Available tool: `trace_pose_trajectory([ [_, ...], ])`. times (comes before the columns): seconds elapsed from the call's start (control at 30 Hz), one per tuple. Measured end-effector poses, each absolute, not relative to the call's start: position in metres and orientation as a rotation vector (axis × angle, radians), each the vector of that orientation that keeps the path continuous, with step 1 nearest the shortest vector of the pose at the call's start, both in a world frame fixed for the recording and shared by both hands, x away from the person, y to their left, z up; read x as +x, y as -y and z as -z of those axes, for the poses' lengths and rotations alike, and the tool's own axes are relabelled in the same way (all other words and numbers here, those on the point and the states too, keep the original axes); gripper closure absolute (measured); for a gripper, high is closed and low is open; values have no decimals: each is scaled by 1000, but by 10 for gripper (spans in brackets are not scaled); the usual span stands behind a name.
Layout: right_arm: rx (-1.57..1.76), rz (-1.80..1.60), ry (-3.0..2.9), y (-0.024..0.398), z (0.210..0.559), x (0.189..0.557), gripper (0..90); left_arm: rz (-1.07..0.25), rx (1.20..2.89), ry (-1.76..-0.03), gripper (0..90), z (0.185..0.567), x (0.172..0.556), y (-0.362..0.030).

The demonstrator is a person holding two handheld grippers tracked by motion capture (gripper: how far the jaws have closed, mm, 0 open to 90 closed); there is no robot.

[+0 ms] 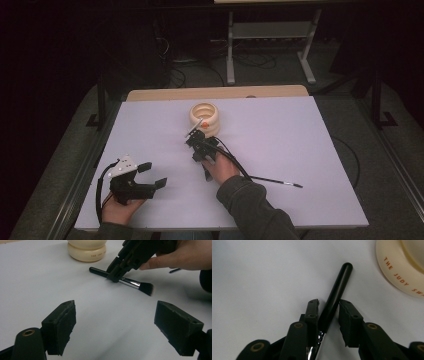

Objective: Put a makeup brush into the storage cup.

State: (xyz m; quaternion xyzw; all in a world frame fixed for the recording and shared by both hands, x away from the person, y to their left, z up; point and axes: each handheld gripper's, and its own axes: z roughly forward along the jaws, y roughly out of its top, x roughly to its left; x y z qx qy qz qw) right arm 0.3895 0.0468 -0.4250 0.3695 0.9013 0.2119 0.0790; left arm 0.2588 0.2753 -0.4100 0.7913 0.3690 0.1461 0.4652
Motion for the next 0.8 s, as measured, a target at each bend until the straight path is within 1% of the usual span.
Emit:
trace_pose_trajectory([
  [0.1, 1102, -635, -2701, -48, 425, 388, 784, -361, 1940, -904, 169, 410, 259, -275],
  [0.43, 1164, -693, -2728, -42, 425, 394, 789, -357, 1931, -911, 169, 411, 258, -274],
  [0.57, 1168, -765, -2742, -36, 421, 394, 789, -366, 1936, -910, 169, 410, 258, -276],
  [0.8, 1183, -934, -2719, -12, 399, 393, 790, -367, 1947, -898, 169, 410, 258, -273],
])
